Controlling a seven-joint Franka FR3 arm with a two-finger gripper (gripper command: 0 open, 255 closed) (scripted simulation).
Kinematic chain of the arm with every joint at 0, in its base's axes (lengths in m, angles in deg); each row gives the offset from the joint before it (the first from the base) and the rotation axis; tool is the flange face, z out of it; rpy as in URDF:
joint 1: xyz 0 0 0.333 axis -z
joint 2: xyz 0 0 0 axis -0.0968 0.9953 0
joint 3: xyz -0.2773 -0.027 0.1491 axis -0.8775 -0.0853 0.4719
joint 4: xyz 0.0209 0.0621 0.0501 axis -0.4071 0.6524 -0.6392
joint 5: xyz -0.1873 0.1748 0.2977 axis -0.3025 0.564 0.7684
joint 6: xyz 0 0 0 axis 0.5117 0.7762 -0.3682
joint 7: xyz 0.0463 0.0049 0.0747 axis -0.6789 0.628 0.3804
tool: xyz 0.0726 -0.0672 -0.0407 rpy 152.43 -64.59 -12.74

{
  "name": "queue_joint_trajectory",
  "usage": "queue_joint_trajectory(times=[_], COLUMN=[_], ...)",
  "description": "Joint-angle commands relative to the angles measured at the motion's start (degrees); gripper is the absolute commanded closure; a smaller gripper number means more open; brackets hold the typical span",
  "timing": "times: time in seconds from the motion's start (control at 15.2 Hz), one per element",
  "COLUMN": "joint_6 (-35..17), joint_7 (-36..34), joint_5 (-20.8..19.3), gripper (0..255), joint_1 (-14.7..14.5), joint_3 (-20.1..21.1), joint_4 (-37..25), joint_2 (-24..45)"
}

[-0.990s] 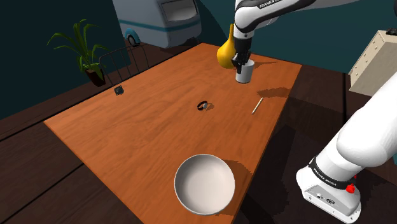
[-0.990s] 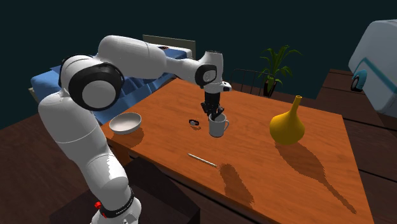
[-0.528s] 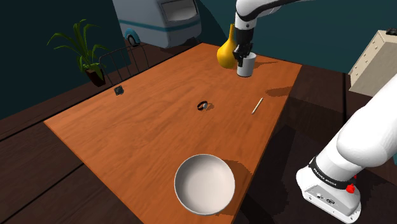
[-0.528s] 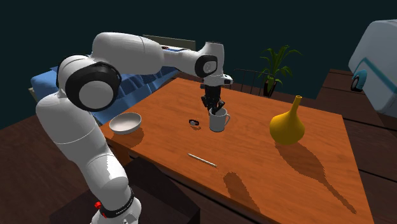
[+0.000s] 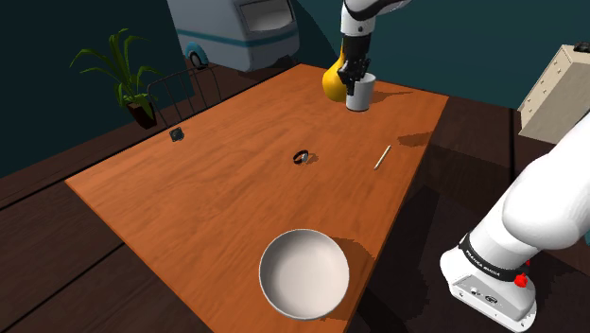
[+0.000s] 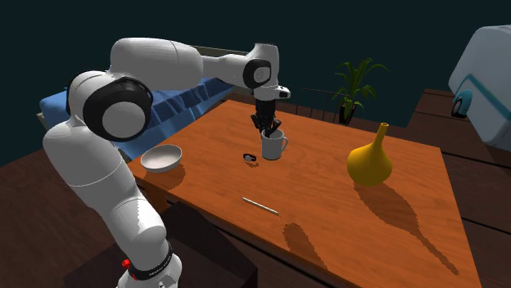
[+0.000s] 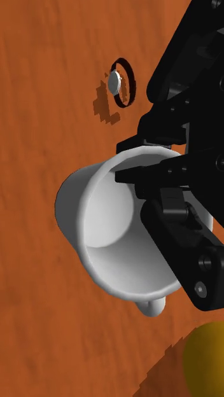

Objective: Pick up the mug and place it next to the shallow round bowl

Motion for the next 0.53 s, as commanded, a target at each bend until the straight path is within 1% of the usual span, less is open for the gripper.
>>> queue_joint_trajectory(times=[0.0, 0.46], joint_6=[0.0, 1.0], joint_7=[-2.6, -12.0], joint_5=[0.2, 1.1], gripper=[255, 255], joint_1=[-1.2, -5.7], joint_3=[1.4, 6.5], joint_4=[0.3, -1.2], joint_2=[-0.2, 1.0])
